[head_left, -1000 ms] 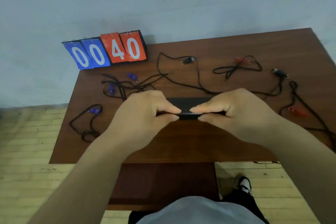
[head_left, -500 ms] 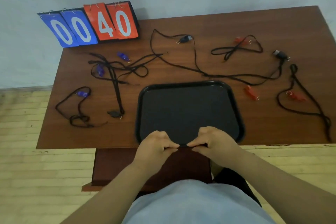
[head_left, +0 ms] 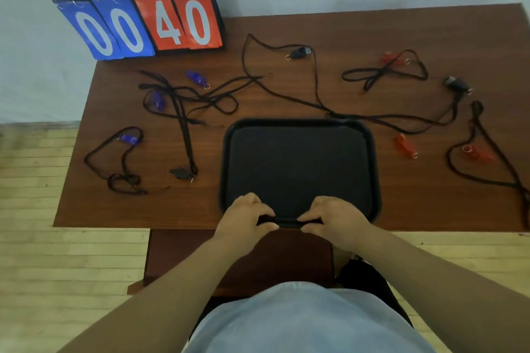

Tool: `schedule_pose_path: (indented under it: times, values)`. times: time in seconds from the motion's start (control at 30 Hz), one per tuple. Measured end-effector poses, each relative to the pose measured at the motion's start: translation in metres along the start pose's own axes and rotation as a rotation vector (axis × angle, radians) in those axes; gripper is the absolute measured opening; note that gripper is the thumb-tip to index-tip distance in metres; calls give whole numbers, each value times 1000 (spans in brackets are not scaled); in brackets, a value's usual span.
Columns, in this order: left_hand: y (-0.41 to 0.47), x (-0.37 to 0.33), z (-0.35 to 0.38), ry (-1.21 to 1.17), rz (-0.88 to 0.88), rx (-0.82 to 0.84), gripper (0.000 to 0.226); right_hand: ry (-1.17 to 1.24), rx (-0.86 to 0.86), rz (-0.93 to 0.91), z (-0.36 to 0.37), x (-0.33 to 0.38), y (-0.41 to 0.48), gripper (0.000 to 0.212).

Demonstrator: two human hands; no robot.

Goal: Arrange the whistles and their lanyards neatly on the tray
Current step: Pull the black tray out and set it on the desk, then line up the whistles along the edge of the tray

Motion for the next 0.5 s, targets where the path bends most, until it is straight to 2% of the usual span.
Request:
schedule_pose_path:
  times: [0.17,0.3,0.5]
  values:
    - [0,1,0,-46,-28,-46,51,48,22,27,-10,-3,7,55]
    - [0,0,-1,-41,-34,-59,52,49,13,39,-8,-2,8,57]
    - [-7,5,-17,-45,-27,-64,52,4,93,46,-21,21,20,53]
Point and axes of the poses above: each hand's wrist, its own y-axis towards the middle knuckle, its own z-axis out of the palm, x = y × z, the point moved 5 cm from there along y, towards the middle knuckle, and after that the axes turned 12 degrees about z, right-handed, at the moved point
